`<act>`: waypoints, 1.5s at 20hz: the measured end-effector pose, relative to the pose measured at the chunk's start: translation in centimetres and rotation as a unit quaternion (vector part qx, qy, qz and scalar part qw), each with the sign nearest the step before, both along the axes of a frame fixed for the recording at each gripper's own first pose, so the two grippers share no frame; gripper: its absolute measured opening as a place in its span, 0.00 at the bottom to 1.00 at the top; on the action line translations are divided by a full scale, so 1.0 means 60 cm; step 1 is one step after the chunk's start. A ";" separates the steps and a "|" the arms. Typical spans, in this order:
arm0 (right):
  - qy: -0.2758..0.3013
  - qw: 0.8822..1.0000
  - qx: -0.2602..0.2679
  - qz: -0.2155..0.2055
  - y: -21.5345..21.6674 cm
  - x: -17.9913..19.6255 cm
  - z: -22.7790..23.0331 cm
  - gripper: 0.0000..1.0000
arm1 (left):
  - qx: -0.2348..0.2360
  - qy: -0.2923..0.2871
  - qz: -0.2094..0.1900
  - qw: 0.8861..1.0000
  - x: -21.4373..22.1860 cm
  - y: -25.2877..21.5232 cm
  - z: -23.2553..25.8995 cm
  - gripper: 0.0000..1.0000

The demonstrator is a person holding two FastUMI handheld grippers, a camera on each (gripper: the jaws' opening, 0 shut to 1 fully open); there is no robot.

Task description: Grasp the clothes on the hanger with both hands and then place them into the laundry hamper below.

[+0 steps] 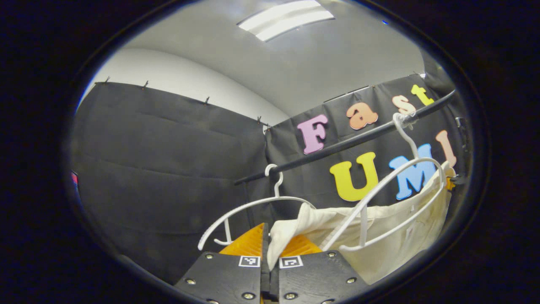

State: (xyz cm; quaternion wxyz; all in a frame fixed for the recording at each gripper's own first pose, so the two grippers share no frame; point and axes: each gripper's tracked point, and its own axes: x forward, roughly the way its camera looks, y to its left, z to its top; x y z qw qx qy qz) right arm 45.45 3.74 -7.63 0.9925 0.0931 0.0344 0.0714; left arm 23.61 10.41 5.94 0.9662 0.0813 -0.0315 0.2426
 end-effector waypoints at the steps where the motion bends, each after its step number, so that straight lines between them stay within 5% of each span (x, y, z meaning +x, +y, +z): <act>1: 0.005 1.000 -0.004 0.002 0.003 -0.003 -0.012 0.01 | -0.001 0.006 0.001 1.000 -0.004 0.000 -0.008 0.00; 14: 0.060 0.997 -0.041 0.013 0.000 -0.107 -0.111 0.01 | -0.014 0.061 -0.008 0.998 -0.035 0.004 -0.103 0.00; 30: 0.074 0.992 -0.071 0.075 0.085 -0.361 -0.102 0.01 | -0.060 0.061 -0.162 0.983 -0.077 -0.125 -0.137 0.00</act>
